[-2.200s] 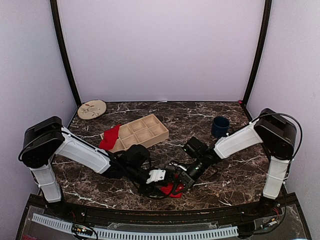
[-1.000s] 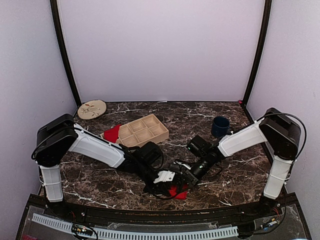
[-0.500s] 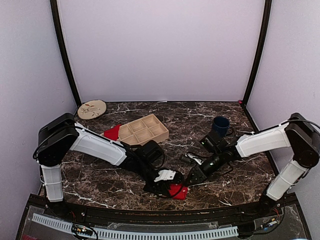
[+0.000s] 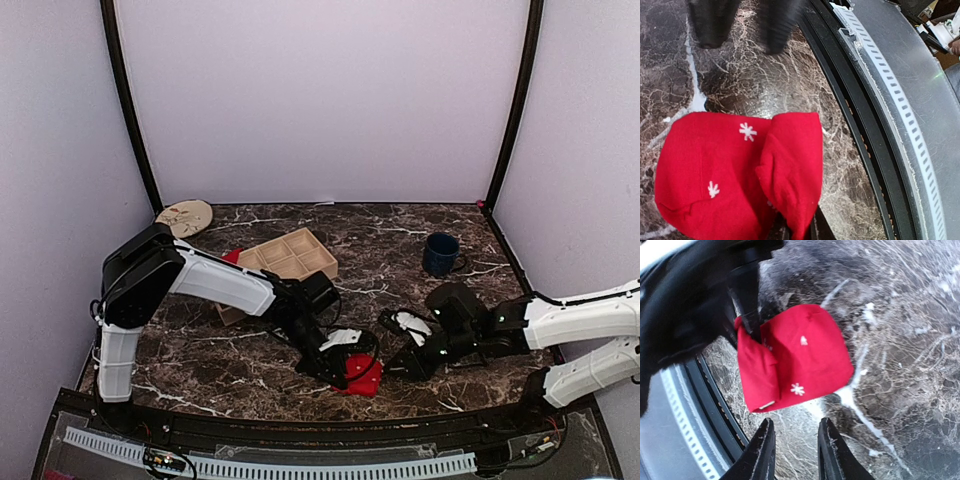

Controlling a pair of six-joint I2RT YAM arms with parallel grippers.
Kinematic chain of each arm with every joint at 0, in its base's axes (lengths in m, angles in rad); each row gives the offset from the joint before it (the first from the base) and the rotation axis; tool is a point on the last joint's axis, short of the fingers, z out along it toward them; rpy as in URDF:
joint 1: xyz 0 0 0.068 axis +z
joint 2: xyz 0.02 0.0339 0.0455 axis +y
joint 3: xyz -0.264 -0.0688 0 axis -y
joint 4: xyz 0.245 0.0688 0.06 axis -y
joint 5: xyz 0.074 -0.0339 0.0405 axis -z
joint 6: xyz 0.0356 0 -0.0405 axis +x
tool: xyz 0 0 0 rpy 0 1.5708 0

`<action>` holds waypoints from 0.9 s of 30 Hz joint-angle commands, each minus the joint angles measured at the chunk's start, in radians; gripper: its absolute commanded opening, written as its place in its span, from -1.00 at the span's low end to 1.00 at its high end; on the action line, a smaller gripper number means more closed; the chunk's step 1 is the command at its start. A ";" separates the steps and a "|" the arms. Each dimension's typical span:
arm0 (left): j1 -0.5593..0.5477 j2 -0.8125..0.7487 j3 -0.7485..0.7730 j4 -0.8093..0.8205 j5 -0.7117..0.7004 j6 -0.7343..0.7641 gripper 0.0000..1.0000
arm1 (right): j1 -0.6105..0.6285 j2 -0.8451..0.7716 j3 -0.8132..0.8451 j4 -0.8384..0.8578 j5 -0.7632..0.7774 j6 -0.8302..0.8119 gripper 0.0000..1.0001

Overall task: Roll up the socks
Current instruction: Roll the sock at the center of the board.

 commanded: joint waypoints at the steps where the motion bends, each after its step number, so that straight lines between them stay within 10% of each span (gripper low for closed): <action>1: 0.019 0.055 0.040 -0.159 0.018 -0.017 -0.99 | 0.128 -0.028 -0.019 0.085 0.248 0.015 -0.44; 27: 0.058 0.127 0.142 -0.259 0.131 -0.027 -0.94 | 0.314 0.307 0.206 0.023 0.340 -0.125 -0.09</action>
